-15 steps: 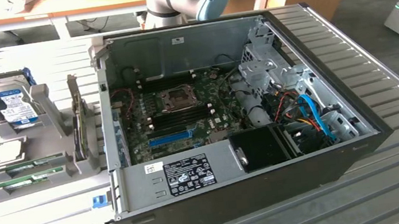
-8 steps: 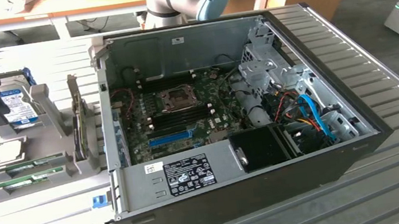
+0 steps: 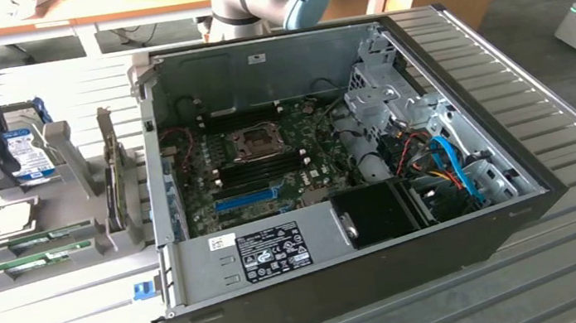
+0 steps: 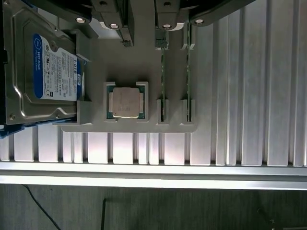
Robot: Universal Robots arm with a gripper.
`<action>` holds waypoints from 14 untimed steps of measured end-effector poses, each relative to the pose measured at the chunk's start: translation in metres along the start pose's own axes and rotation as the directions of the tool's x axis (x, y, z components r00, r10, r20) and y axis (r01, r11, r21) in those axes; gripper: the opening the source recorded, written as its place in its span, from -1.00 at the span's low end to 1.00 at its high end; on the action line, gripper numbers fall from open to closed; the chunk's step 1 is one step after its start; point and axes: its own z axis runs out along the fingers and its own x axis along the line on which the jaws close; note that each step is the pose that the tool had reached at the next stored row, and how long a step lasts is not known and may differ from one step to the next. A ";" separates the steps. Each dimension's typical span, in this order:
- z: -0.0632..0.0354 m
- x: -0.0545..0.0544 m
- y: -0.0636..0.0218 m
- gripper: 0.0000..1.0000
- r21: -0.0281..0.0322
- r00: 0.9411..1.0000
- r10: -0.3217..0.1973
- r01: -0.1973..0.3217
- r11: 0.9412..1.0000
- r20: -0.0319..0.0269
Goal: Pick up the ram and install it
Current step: 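Pick up the ram and move it above insertion slot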
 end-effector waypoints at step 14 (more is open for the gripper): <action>0.0249 0.000 -0.0011 -0.38 0.000 1.000 0.000 0.000 1.000 0.000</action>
